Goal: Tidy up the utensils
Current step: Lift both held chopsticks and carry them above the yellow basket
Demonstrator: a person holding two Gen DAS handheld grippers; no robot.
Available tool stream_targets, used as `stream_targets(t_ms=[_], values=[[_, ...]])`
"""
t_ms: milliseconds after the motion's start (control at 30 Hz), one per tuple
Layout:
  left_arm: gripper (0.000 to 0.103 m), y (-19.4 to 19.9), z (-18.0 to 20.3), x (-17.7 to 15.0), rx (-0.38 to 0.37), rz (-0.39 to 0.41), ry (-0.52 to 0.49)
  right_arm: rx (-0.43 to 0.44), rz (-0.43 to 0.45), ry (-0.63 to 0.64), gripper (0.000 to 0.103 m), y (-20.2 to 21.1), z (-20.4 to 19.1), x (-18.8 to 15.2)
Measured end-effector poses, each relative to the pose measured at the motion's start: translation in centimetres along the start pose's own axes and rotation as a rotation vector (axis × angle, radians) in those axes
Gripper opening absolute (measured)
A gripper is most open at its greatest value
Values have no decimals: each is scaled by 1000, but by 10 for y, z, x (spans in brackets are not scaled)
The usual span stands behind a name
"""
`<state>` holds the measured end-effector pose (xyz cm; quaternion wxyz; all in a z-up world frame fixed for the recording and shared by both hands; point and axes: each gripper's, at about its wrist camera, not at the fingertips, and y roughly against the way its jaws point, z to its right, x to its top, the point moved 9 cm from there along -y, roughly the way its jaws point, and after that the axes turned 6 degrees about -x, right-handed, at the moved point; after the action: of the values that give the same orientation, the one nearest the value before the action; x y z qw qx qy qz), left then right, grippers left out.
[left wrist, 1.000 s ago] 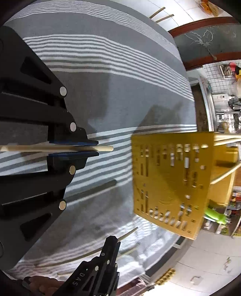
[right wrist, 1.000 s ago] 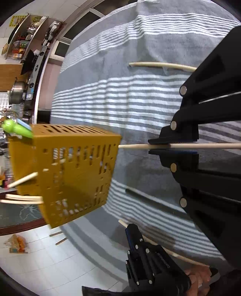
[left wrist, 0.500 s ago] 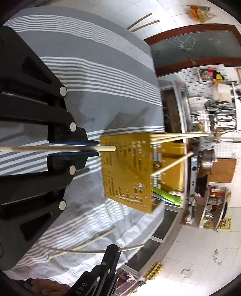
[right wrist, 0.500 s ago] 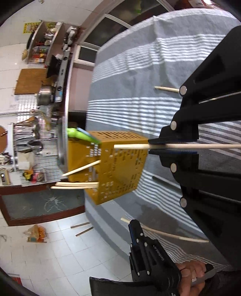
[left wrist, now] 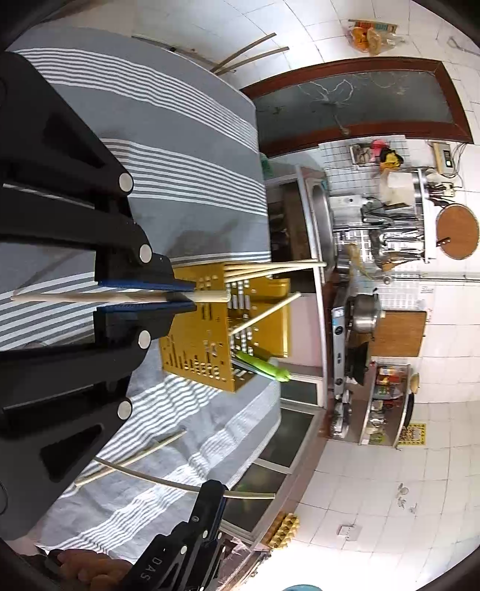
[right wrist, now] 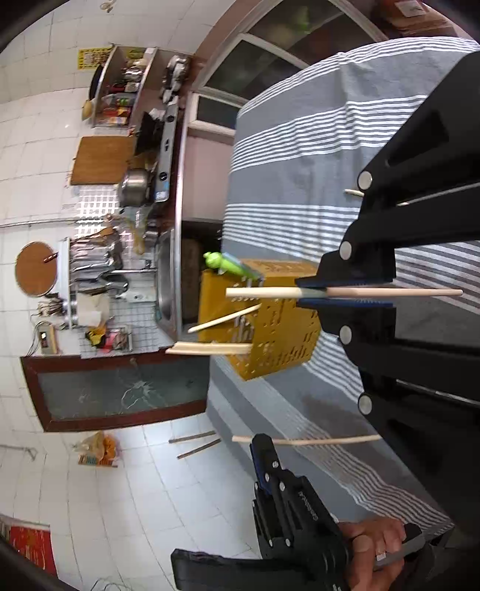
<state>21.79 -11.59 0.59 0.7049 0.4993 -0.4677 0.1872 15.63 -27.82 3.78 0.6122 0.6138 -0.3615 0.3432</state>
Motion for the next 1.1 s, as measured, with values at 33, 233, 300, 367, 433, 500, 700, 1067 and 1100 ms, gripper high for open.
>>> stream_targets(t_ms=[33,233,300,367,433,500,700,1067,1100], values=[[5,3,1,3,2,8,-3,0,11,3,6,2,0,4],[5,13,3,24,-3,54,-10,1,62,0,6,11,2,25],[5,16,3,32,-5,68,-9,3,75,4,6,13,2,32],[5,19,3,44,-8,86,-10,5,91,3,6,14,2,40],[5,21,3,53,-10,102,-12,5,100,6,6,14,2,46],[5,23,4,66,-12,122,-13,9,112,5,6,14,4,54],[5,27,2,99,-15,169,-22,10,149,7,6,14,4,79],[5,15,-1,137,-45,195,-34,40,213,20,6,9,-3,117],[5,15,-2,141,-52,202,-32,37,213,26,6,6,-4,121]])
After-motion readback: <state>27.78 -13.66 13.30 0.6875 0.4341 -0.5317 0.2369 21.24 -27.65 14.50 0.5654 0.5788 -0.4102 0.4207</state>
